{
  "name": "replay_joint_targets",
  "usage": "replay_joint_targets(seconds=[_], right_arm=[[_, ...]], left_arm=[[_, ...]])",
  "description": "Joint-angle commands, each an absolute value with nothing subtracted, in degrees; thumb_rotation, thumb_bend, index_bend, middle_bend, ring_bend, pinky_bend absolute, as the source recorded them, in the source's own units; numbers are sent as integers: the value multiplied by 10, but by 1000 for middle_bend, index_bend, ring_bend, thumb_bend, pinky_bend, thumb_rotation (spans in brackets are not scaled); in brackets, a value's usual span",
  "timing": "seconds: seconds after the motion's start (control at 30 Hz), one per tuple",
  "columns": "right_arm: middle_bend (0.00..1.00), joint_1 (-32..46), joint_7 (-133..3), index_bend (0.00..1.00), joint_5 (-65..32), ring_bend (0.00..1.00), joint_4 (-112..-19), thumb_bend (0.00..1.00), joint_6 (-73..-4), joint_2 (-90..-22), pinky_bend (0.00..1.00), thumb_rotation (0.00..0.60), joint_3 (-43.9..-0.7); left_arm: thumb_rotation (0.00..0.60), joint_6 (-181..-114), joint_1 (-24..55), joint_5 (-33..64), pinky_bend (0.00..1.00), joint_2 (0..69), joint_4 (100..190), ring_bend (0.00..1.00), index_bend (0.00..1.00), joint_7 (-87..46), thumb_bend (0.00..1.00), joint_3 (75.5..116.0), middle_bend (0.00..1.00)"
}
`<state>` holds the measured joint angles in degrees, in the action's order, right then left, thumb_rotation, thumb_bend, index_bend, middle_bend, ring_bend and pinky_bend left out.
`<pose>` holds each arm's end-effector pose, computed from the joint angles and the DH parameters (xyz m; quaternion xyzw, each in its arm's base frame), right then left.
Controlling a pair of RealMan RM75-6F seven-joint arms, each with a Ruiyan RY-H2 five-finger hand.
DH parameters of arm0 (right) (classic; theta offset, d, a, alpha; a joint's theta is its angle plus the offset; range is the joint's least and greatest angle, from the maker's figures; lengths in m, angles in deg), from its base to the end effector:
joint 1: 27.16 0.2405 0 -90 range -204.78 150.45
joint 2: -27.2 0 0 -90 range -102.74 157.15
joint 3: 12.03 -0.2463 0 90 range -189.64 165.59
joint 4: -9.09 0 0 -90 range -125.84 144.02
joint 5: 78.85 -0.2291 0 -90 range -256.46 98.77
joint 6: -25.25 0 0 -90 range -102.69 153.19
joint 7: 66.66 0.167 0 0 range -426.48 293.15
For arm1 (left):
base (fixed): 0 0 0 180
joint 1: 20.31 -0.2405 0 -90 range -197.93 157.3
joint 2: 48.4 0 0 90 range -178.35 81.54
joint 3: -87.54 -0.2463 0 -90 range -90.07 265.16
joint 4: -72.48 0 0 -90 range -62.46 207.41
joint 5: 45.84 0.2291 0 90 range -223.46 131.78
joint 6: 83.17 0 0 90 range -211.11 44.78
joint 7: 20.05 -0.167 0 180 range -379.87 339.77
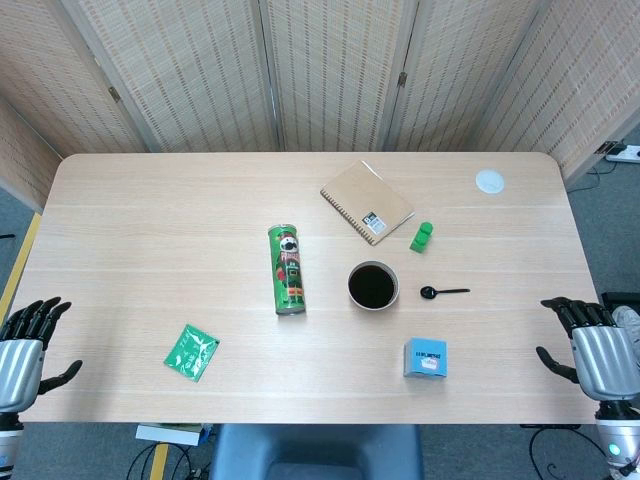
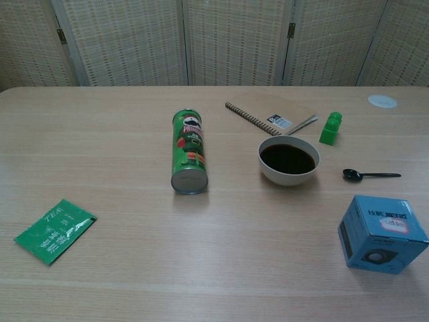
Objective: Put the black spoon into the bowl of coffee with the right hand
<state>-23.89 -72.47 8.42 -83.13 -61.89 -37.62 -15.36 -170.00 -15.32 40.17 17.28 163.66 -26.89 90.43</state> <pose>-0.3077 -0.1980 0.1389 0.6036 -0.3509 0.3712 0.6122 -0.3085 0.2058 0.1353 -0.6085 -0.3443 -0.3658 0.6143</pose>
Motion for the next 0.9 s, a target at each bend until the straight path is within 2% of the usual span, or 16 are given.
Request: replay_joint_targets(seconds=[0.03,0.67,0.77,0.8,0.9], right_arm=[[273,-238,-724,272,86,256,-831,145,-619,-376,259,600,-153],[305,-234,-719,272,95,273,-829,151,-614,-375,259,600,-153],[335,-224,-728,272,93,356,-832,165,-601,-374,272,600,-157],[359,-220,-731,272,91,412,-833,173,-595,-373,301,600,-158],[483,-203,-743,272,84,613,-836,270,-565,-370,486,600,-161]], left_arm=[[600,-1699,-153,402,168,174,1637,123,174,-270,227,904,146],[600,-1708,-160,399,168,173,1635,123,175,-266,227,904,146],[600,-1706,-160,397,168,174,1633,123,174,-265,227,904,146],[600,-1705,-160,396,168,174,1633,123,174,-265,227,903,146],[600,-1703,-161,395,168,176,1631,123,174,-265,227,903,144]])
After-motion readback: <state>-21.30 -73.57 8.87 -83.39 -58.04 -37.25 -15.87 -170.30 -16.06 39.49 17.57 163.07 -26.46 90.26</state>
